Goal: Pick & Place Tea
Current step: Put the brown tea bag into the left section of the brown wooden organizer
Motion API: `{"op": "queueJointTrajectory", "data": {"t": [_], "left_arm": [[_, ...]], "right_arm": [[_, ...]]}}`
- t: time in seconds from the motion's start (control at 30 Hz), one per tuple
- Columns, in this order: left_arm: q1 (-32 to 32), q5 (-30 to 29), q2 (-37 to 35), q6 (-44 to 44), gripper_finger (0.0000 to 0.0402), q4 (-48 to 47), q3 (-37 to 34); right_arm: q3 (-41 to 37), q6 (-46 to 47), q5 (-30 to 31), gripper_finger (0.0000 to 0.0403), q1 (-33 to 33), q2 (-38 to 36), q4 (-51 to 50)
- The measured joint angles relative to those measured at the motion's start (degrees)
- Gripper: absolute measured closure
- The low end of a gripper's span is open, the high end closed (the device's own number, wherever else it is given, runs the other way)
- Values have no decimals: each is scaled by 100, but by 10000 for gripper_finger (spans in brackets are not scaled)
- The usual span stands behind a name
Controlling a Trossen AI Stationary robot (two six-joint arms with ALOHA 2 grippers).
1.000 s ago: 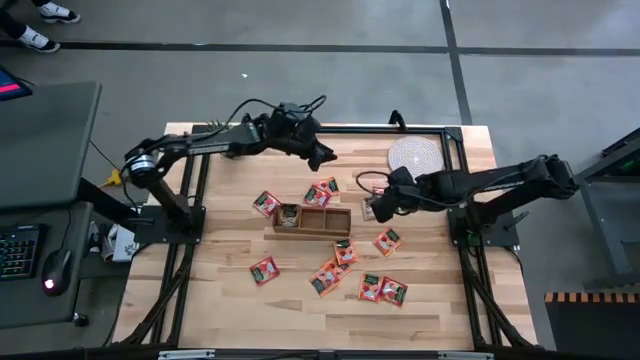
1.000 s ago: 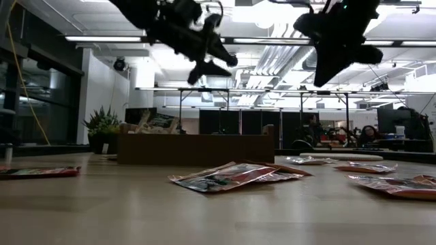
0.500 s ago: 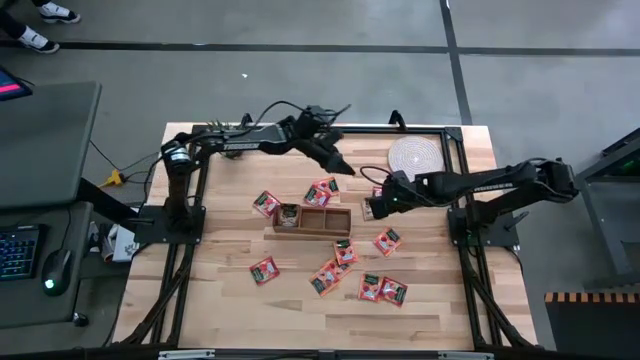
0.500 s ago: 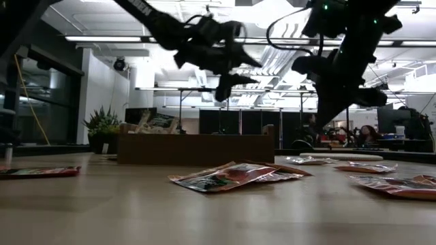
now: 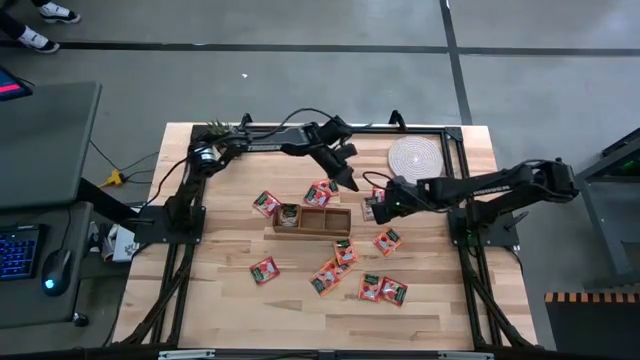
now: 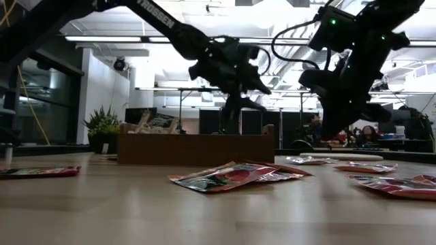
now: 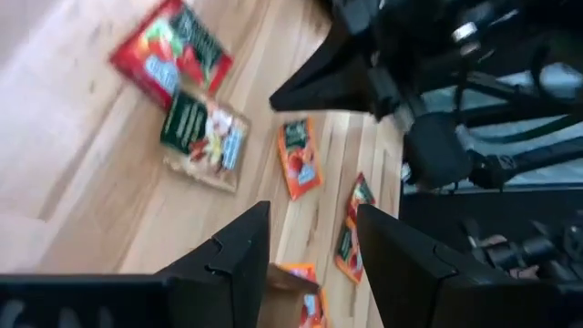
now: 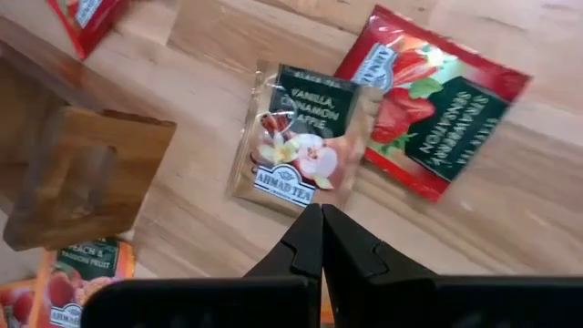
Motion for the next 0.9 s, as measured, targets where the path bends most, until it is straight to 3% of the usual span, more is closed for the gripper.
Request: {"op": "queueJointTrajectory", "data": {"t": [0.47, 0.9], "left_arm": [[1, 230, 134, 276, 238, 65, 0], [1, 198, 130, 148, 238, 381, 0]], "right_arm": [[-890, -954, -54, 403, 4, 4, 1788], [-1018, -1819, 22, 403, 6, 4, 2002]]}}
